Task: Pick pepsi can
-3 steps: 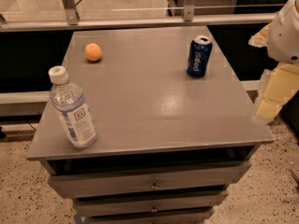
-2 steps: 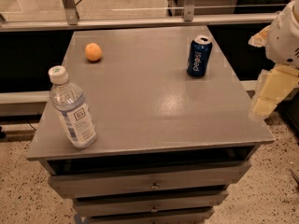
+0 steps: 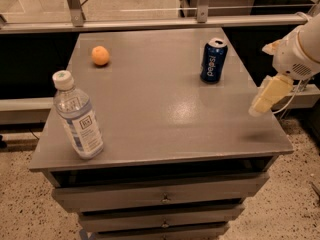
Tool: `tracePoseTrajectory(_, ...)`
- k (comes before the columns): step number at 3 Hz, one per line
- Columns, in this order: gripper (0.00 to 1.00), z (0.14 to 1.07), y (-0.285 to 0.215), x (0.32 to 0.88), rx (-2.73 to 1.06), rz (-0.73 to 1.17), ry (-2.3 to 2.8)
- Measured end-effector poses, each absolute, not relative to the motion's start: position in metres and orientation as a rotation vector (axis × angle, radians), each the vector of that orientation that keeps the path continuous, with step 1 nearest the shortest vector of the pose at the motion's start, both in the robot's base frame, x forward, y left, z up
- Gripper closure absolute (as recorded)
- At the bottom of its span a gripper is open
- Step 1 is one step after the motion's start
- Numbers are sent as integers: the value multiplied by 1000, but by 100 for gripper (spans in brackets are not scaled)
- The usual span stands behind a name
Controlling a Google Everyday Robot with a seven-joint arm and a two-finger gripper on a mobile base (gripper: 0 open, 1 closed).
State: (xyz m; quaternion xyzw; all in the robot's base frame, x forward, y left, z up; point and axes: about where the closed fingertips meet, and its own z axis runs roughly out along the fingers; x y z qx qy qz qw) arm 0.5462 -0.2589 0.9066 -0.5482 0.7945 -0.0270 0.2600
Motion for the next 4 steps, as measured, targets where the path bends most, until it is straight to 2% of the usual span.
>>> tracePoseTrajectory(2, 0, 868, -252, 621, -1241, 121, 2061)
tracePoseTrajectory(4, 3, 864, -195, 670, -1060, 391, 1904)
